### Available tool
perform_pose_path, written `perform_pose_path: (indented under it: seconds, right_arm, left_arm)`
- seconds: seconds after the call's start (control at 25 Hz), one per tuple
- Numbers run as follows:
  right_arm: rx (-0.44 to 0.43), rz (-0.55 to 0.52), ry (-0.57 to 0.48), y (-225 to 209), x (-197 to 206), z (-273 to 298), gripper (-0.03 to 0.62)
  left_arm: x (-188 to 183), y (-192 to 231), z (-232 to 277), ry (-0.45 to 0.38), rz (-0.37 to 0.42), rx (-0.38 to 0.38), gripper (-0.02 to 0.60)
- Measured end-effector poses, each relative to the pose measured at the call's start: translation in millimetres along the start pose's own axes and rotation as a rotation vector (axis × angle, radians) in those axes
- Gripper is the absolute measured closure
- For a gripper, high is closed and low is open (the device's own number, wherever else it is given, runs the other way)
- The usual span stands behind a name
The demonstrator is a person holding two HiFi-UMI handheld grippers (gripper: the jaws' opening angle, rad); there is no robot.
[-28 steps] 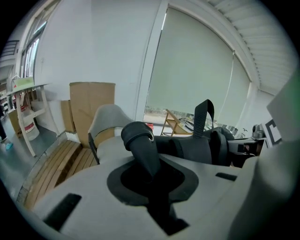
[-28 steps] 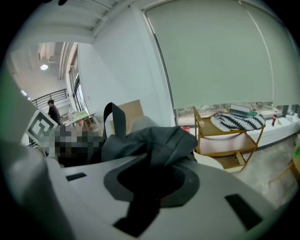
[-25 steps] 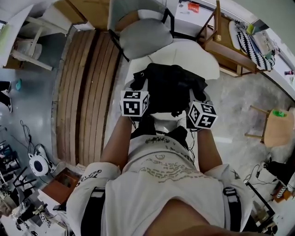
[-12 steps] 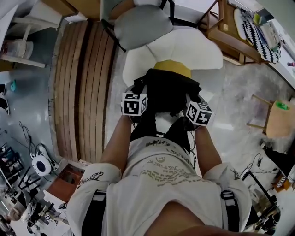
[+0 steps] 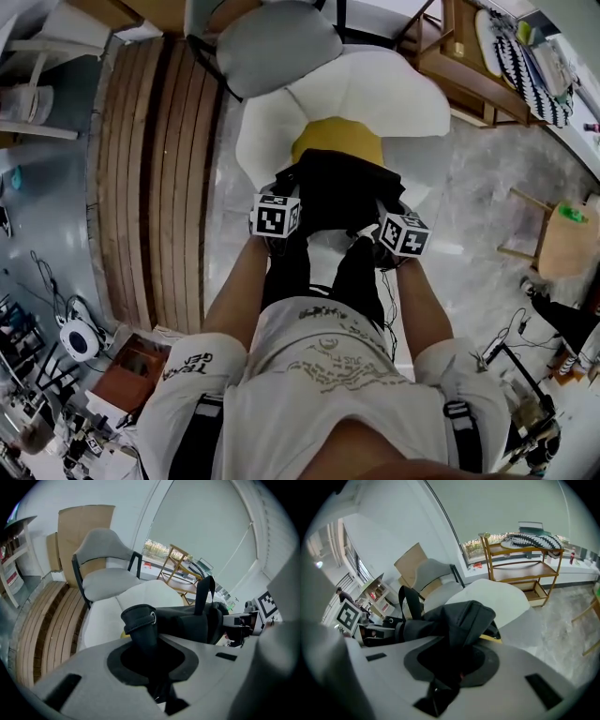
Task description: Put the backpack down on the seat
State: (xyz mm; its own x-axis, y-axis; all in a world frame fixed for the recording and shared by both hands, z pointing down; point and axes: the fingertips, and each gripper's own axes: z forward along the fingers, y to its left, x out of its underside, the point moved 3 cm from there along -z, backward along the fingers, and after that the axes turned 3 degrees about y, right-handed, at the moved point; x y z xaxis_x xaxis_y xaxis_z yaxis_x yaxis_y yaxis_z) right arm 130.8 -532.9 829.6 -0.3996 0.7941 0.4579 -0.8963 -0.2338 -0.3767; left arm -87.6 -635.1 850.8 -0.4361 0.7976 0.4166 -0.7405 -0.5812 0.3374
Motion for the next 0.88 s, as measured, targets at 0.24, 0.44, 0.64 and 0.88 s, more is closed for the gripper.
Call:
perform_pose_path:
  seconds: [0.24,0.44,0.64,0.88]
  right_arm:
    - [-0.038,-0.011,0.001,-43.6,12.7,44.7,0.519]
    - [-0.038,-0.022,-0.020,-77.4,13.8,79.6,0.519]
    - [-0.053,-0.028,-0.014,-104.9,15.9,114.1,0.519]
    - [-0.105,-0.064,0.040,-126.4,26.6,154.3,0.519]
  left_arm:
    - [7.4,0.3,53.8,0.048,0.059,-0.020,0.523]
    - [7.5,3.1,103.2,0.053,0.084,-0.026,0.523]
    - [14.2,6.8,149.4,0.100,0.142,-0.037,0.523]
    - [30.7,24.8,194.0,0.147,0.166,-0.033,0.523]
